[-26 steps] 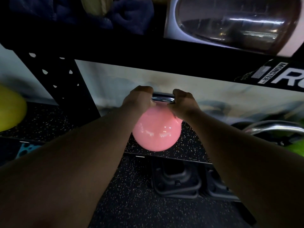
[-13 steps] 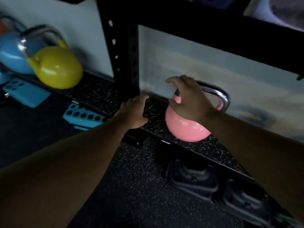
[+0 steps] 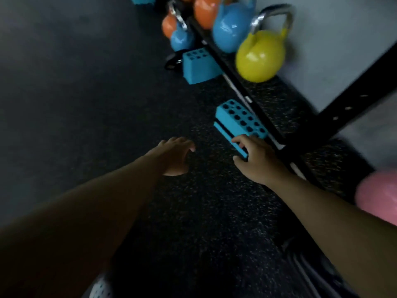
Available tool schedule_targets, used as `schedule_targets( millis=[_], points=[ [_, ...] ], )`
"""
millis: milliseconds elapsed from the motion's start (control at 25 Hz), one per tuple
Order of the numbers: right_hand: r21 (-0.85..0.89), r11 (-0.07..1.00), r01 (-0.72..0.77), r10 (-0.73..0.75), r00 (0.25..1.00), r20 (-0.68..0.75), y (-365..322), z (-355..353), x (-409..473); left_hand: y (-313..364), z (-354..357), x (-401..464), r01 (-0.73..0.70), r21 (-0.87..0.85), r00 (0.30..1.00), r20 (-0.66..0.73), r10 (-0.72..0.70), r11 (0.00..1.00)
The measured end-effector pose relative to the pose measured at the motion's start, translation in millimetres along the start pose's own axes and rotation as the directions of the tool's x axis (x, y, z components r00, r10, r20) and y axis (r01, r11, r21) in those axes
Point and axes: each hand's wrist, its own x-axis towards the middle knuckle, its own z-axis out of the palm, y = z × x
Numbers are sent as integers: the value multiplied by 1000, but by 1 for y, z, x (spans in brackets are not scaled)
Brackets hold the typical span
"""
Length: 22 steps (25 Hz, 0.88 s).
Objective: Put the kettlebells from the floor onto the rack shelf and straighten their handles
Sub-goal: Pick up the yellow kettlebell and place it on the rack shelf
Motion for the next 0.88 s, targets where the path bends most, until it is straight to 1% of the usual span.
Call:
schedule_targets(
  millis=[160, 240, 360, 440, 560, 640, 680, 720, 800, 880],
  points=[
    [3, 991, 136, -135, 982, 135, -90, 95, 29, -115, 24, -91, 180, -2, 981, 69, -179, 984],
    [18, 986, 165, -165, 963, 214, -145, 149, 33, -173, 39, -145, 264, -29, 958, 122, -259, 964],
    [42, 978, 204, -206, 919, 337, -222, 228, 30, -254, 68, -229, 380, -12, 909, 193, -370, 925],
    [66, 977, 205, -215, 899, 382, -255, 266, 23, -292, 89, -269, 459, 10, 861, 241, -447, 889],
    [70, 972, 224, -229, 847, 480, -297, 336, 19, -344, 134, -318, 604, 18, 742, 352, -570, 797],
    [49, 974, 221, -209, 794, 571, -315, 381, 20, -366, 173, -337, 640, 12, 690, 430, -582, 768],
    [38, 974, 224, -199, 761, 618, -321, 405, 21, -375, 192, -342, 637, 3, 684, 459, -567, 771],
    [24, 972, 232, -189, 725, 662, -325, 426, 21, -380, 210, -346, 624, -16, 693, 474, -544, 781],
    [-7, 966, 260, -172, 656, 735, -331, 464, 19, -389, 244, -349, 595, -104, 740, 459, -492, 797],
    [-7, 952, 307, -194, 620, 760, -333, 492, 13, -391, 271, -346, 570, -244, 796, 399, -455, 784]
  ],
)
